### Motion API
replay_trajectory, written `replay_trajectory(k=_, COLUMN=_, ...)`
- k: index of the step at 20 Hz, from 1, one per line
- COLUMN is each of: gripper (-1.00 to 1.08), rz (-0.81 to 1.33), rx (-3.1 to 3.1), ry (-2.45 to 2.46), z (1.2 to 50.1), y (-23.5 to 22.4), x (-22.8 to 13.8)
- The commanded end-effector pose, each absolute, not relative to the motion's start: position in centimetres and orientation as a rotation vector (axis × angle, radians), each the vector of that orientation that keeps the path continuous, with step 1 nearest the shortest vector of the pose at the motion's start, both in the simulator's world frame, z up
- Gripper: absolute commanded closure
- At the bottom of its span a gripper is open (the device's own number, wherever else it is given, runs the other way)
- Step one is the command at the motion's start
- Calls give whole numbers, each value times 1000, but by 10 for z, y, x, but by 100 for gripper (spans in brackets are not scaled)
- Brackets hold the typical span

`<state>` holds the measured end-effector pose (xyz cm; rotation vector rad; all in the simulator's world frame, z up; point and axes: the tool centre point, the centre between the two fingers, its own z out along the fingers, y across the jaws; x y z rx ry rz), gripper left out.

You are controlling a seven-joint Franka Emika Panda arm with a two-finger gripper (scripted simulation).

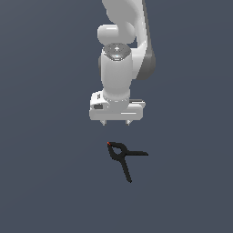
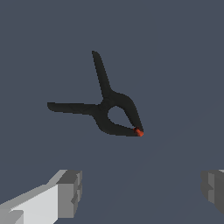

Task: Pick up the object and move it to a goal position.

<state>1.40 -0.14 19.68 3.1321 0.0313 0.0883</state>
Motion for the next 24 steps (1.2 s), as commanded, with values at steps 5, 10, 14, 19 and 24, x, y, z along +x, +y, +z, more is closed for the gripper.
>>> replay_trajectory(k=5, gripper=-20, rz=91, rx=3129, ry=42, z=196, y=0, x=14)
replay_trajectory(k=10, gripper=-20, rz=90, rx=3127, ry=48, z=195, y=0, x=14)
replay_trajectory(k=14, gripper=-20, rz=104, rx=3127, ry=59, z=192, y=1, x=17)
replay_trajectory(k=19, gripper=-20, rz=148, rx=3127, ry=97, z=183, y=3, x=27)
replay_trajectory(k=24, gripper=-20, rz=222, rx=3127, ry=159, z=168, y=8, x=42)
